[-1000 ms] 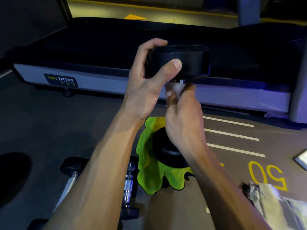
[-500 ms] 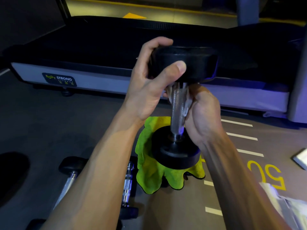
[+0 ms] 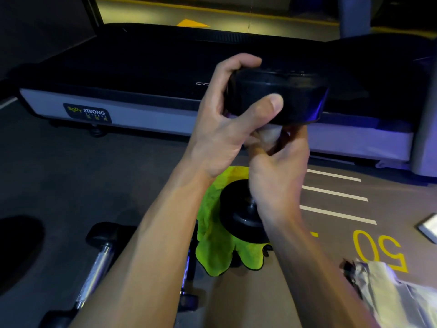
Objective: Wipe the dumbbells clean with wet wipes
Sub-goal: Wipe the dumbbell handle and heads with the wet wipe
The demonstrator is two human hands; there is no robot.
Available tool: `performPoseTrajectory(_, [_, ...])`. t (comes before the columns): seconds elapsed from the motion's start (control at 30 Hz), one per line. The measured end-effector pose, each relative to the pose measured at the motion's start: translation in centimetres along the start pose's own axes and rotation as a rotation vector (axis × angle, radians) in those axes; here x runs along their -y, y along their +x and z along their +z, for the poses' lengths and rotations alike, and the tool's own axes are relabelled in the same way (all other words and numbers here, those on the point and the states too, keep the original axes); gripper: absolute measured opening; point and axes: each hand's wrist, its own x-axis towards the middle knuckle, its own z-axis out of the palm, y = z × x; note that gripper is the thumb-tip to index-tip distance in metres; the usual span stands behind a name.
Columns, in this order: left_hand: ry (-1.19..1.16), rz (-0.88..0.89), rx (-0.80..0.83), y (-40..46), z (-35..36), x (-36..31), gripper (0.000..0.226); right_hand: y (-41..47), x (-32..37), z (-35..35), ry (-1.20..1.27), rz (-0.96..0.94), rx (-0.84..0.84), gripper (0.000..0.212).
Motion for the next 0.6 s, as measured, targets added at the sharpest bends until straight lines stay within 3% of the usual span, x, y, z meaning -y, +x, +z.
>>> performPoseTrajectory(0.17, [0.032,0.003,-0.034,0.1,0.2,0.0,0.053,-2.4,0.4,0.2,-0.043,-0.033,0.102,0.048])
performPoseTrajectory(0.4, [0.044,-0.008,-0.048,0.2,0.6,-0.2,0.052,-0.6,0.2,-0.7,-0.132,-0.029,-0.01,0.016])
performPoseTrajectory(0.6, [0.114,-0.021,-0.083,0.7,0.6,0.0,0.049,2.0,0.4,-1.9,-0.116,-0.025,0.166,0.022])
